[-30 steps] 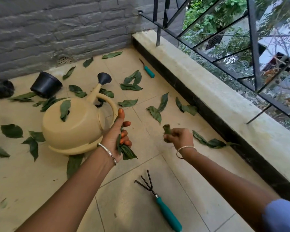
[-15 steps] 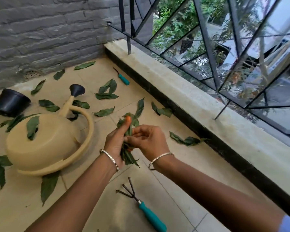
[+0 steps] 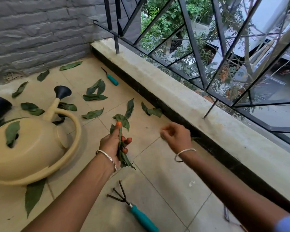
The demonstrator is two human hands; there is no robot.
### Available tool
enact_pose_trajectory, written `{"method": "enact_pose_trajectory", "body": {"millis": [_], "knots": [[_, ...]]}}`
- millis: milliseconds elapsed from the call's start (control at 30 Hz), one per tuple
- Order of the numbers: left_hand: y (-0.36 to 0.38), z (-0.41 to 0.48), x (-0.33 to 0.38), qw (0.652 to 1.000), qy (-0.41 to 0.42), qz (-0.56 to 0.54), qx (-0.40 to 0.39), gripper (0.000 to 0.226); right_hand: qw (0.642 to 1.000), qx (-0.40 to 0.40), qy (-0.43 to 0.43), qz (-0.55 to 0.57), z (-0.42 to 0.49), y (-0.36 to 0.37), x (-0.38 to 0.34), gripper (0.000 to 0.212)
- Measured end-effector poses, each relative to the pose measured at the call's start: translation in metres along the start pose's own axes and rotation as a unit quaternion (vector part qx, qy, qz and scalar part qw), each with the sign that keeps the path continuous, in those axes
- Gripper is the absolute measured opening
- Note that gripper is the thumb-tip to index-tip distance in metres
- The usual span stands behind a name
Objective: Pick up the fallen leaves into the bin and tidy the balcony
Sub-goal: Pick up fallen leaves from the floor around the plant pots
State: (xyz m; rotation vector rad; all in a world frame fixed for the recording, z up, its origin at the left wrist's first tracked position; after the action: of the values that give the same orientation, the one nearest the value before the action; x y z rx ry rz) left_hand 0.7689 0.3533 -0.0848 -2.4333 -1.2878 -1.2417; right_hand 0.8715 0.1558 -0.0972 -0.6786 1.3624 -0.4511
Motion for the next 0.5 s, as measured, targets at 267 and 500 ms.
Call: {"method": "enact_pose_trajectory", "body": {"millis": [267, 500], "knots": [[0.012, -0.002, -0.003, 0.997, -0.006, 0.036, -0.062, 0.04, 0.89, -0.184, -0.055, -0.414, 0.037, 0.022, 0.133, 0.059], [0.003, -0.004, 0.002, 0.995, 0.007, 0.047, -0.088, 0.034, 0.932, -0.117, -0.047, -0.339, 0.024, 0.03, 0.143, 0.013]]}}
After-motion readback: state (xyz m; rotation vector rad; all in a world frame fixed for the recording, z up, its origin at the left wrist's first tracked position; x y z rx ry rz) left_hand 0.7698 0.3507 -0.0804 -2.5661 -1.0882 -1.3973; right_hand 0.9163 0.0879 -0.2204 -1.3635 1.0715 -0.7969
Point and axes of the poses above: each hand's wrist, its own z-axis towards the middle knuckle, its own y-axis out of the palm, x = y × z, the point moved 4 cm from there along z, towards the middle knuckle, and after that the axes turned 2 degrees about x, right-handed, at the moved point
